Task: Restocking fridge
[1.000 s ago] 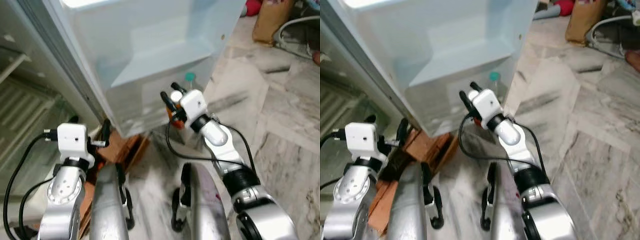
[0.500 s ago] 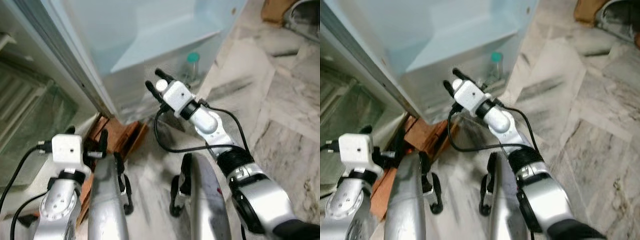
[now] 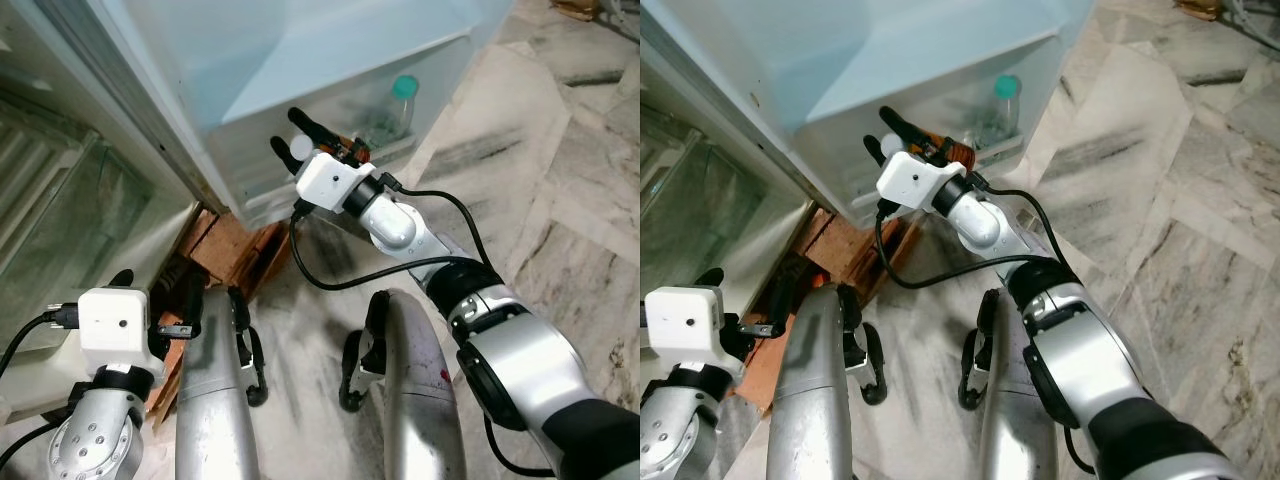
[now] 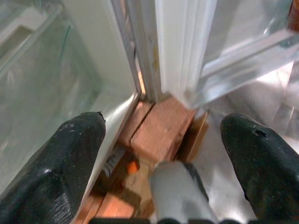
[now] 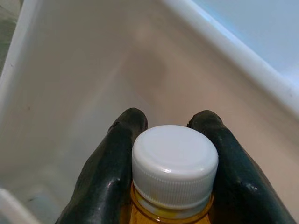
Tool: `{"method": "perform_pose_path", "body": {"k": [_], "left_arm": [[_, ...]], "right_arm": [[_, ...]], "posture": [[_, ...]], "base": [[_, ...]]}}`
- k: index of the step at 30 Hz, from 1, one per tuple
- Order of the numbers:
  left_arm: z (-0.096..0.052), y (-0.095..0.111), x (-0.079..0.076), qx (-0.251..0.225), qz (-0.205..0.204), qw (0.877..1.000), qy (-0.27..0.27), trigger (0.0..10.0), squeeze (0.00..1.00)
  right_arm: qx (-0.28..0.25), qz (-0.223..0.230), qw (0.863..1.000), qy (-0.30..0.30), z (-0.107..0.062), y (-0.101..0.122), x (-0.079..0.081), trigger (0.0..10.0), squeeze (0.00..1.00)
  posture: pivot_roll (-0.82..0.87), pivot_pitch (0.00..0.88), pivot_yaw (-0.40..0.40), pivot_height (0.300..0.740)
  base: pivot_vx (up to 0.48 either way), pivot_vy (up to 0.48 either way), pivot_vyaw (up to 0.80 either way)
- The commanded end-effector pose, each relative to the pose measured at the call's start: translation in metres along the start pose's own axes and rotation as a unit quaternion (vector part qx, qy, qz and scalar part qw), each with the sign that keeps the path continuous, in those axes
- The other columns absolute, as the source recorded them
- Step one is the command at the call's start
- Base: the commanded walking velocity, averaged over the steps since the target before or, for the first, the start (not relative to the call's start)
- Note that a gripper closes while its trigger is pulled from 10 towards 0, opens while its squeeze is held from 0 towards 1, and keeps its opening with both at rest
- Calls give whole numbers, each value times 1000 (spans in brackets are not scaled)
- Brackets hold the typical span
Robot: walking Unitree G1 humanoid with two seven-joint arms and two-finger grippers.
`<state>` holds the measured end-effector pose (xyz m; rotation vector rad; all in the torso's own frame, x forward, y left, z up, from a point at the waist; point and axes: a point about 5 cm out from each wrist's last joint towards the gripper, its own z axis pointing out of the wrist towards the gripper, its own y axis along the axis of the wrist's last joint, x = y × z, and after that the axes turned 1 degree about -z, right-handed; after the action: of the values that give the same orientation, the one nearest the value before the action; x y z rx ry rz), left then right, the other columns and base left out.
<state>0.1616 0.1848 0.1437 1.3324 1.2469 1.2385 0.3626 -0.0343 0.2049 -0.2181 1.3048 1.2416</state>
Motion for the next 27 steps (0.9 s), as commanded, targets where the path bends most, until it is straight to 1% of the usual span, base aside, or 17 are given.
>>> {"method": "perform_pose_path", "body": {"k": [1, 3, 4, 6, 9, 11, 13, 14, 15, 16, 17, 19, 20, 21, 24, 25, 27], "left_arm": [[-8, -1, 2, 19, 1, 1000, 3, 10000, 0], [-10, 0, 2, 23, 1, 1000, 1, 10000, 0], [-12, 0, 1, 27, 0, 1000, -1, 10000, 0], [-12, -1, 1, 31, 1, 1000, -3, 10000, 0], [-11, 0, 1, 30, 1, 1000, -4, 10000, 0], [-9, 1, 2, 30, 2, 1000, -2, 10000, 0], [-9, 2, 2, 31, 2, 1000, -1, 10000, 0], [-9, 2, 2, 33, 2, 999, 0, 10000, 0], [-9, 2, 2, 33, 2, 999, 0, 10000, 0], [-9, 2, 2, 33, 2, 999, 0, 10000, 0], [-9, 2, 2, 34, 2, 999, 1, 10000, 0], [-9, 2, 2, 34, 2, 999, 0, 10000, 0], [-8, 2, 2, 34, 2, 999, 0, 10000, 0], [-6, 2, 2, 33, 1, 999, 0, 10000, 0], [-2, 2, 1, 31, 1, 1000, -3, 10000, 0], [1, 2, 1, 28, 1, 1000, -5, 10000, 0], [2, 2, 0, 27, 1, 1000, -7, 10000, 0]], "right_arm": [[1, -17, 1000, 0, 1, -1, 0, 10000, 0], [11, -15, 1000, -3, 1, -3, -1, 10000, 0], [25, -17, 1000, -5, -1, -7, 0, 10000, 0], [59, -4, 998, -7, -6, -15, 5, 10000, 0], [88, 8, 996, -1, -10, -22, 12, 10000, 0], [136, 65, 989, -8, -17, -31, 20, 10000, 0], [151, 86, 985, -15, -20, -34, 22, 10000, 0], [162, 106, 981, -21, -22, -37, 24, 10000, 0], [162, 106, 981, -21, -22, -37, 24, 10000, 0], [170, 118, 978, -26, -24, -39, 25, 10000, 0], [187, 139, 972, -39, -28, -43, 25, 10000, 0], [192, 144, 970, -43, -29, -45, 25, 10000, 0], [202, 155, 966, -54, -32, -48, 23, 10000, 0], [218, 171, 958, -70, -37, -53, 19, 10000, 0], [237, 183, 949, -93, -44, -61, 12, 10000, 0], [247, 189, 944, -106, -48, -65, 7, 10000, 0], [253, 192, 941, -118, -51, -68, 2, 10000, 0]], "posture": [[208, 542, -24, 583], [210, 552, -19, 583], [212, 553, -17, 583], [217, 552, -14, 583], [221, 554, -16, 583], [222, 560, -18, 583], [222, 561, -21, 583], [224, 555, -22, 583], [224, 555, -22, 583], [225, 552, -22, 583], [224, 549, -21, 583], [224, 549, -21, 583], [223, 546, -20, 583], [219, 539, -18, 583], [214, 529, -16, 583], [209, 526, -15, 583], [208, 525, -14, 583]], "base": [[0, 0, 0], [0, 0, 0], [0, 0, 0], [0, 0, 0], [0, 0, 0], [0, 0, 0], [0, 0, 0], [0, 0, 0], [0, 0, 0], [0, 0, 0], [0, 0, 0], [0, 0, 0], [0, 0, 0], [0, 0, 0], [0, 0, 0], [0, 0, 0], [0, 0, 0]]}}
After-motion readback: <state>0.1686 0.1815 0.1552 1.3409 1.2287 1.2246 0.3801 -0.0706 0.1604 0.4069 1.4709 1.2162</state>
